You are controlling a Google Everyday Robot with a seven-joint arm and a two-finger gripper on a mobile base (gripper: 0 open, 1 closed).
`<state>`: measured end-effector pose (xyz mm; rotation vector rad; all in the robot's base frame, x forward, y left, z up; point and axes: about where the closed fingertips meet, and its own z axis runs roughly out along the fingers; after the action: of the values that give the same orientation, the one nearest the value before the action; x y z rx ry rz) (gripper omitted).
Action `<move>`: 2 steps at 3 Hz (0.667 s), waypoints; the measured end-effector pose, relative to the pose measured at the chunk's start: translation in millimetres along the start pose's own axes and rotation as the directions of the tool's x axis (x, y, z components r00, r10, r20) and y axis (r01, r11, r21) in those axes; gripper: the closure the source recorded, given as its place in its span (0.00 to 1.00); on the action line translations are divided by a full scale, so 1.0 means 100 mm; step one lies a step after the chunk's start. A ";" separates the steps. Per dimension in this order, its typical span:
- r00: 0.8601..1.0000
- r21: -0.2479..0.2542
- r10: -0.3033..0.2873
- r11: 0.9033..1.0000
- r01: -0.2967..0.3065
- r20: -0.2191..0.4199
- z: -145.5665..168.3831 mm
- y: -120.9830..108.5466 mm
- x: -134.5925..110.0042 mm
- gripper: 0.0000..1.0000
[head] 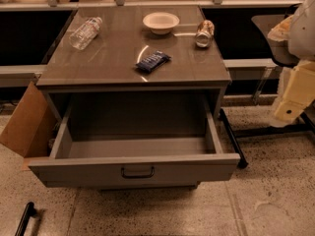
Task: Place rxbar blueberry into top drawer
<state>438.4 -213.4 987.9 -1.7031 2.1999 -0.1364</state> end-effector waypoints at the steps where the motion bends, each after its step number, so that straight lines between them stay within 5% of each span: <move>1: 1.000 0.005 -0.002 1.000 0.002 0.007 -0.01 -0.01 -0.01 0.00; 2: 0.993 0.018 -0.060 0.998 0.059 0.099 0.14 -0.20 -0.22 0.00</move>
Offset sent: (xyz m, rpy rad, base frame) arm 0.0760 0.0451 -0.0124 0.1868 -0.1129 0.2248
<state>466.2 -196.3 985.3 -1.7295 2.0729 -0.0818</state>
